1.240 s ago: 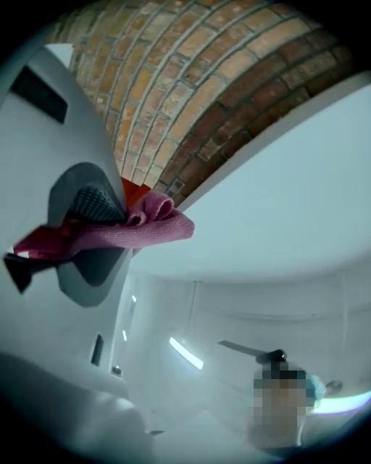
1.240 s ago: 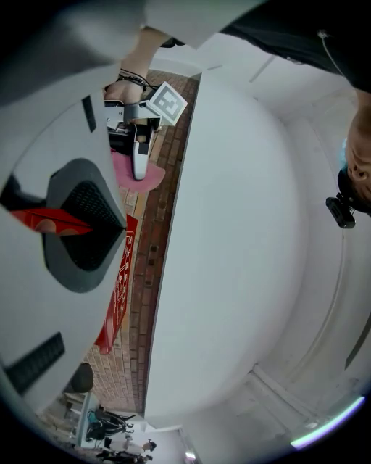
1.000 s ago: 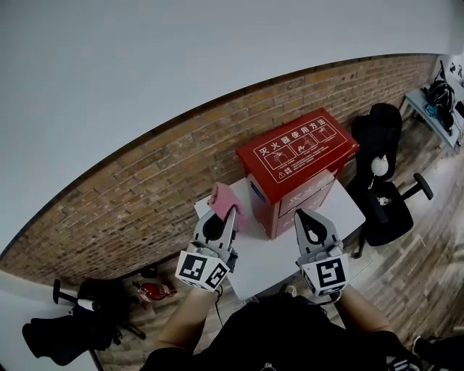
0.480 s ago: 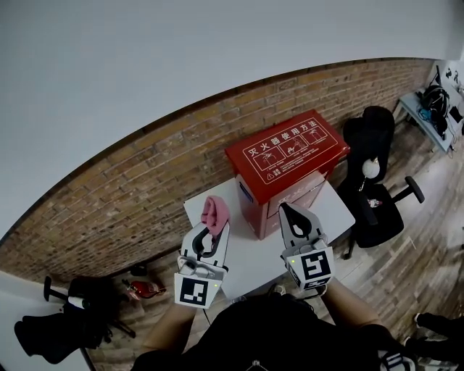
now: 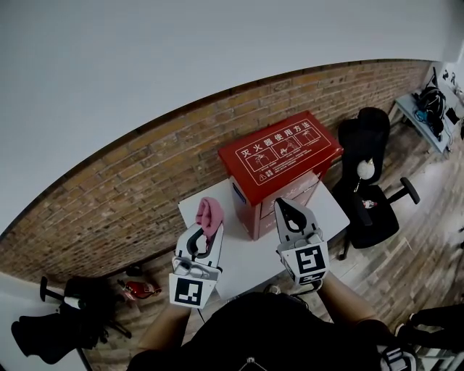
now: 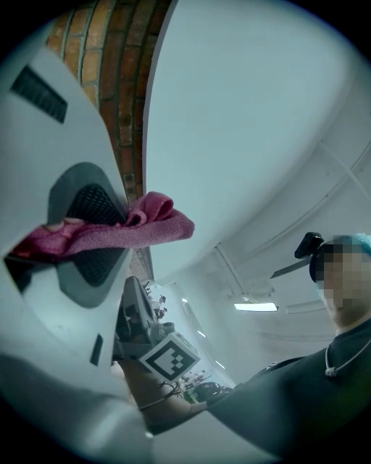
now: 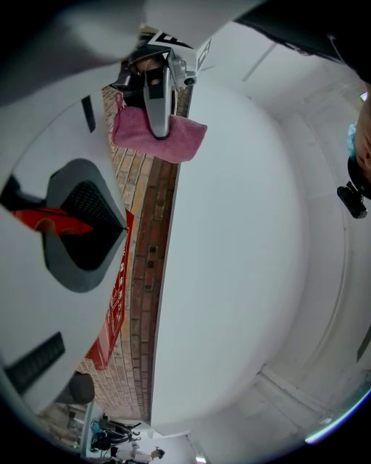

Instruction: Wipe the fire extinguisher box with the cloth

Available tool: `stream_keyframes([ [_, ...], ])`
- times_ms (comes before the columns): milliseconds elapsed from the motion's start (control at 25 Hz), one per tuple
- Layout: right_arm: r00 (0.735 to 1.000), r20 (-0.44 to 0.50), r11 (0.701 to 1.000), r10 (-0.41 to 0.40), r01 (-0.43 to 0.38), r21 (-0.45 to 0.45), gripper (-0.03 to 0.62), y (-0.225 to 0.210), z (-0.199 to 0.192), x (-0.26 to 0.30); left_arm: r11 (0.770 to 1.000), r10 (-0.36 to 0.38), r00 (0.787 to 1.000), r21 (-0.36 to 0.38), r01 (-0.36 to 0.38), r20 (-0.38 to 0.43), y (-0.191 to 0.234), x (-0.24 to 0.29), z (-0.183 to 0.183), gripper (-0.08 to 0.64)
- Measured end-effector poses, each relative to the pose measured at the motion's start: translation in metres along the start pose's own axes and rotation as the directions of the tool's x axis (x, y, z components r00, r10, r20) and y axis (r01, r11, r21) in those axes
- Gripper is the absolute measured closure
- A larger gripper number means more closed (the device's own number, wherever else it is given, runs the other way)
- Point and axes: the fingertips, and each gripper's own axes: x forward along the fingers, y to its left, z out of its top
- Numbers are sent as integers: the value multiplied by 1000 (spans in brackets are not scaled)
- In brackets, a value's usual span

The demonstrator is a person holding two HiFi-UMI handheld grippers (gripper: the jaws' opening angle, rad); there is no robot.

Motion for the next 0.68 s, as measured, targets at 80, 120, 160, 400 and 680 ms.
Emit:
stream_keyframes([
  [80, 1000, -1, 1000, 0, 0, -1, 572, -2, 0, 0, 1000, 1, 1000, -11, -1, -11, 0, 1, -2, 451],
  [120, 1000, -1, 1000, 0, 0, -2, 572, -3, 0, 0, 1000, 2, 1000, -15, -2, -13, 0, 2, -2, 451],
  [160, 1000, -1, 1000, 0, 0, -2, 572, -3, 0, 0, 1000, 2, 1000, -17, -2, -13, 0, 2, -2, 451],
  [400, 1000, -3, 1000, 2, -2, -2, 572, -5, -1, -2, 1000, -5, 1000, -19, 5, -14, -2, 5, -2, 451],
  [680, 1000, -8, 1000, 1, -1, -6, 574, -7, -2, -5, 1000, -11, 1000, -21, 11, -17, -2, 7, -2, 451],
])
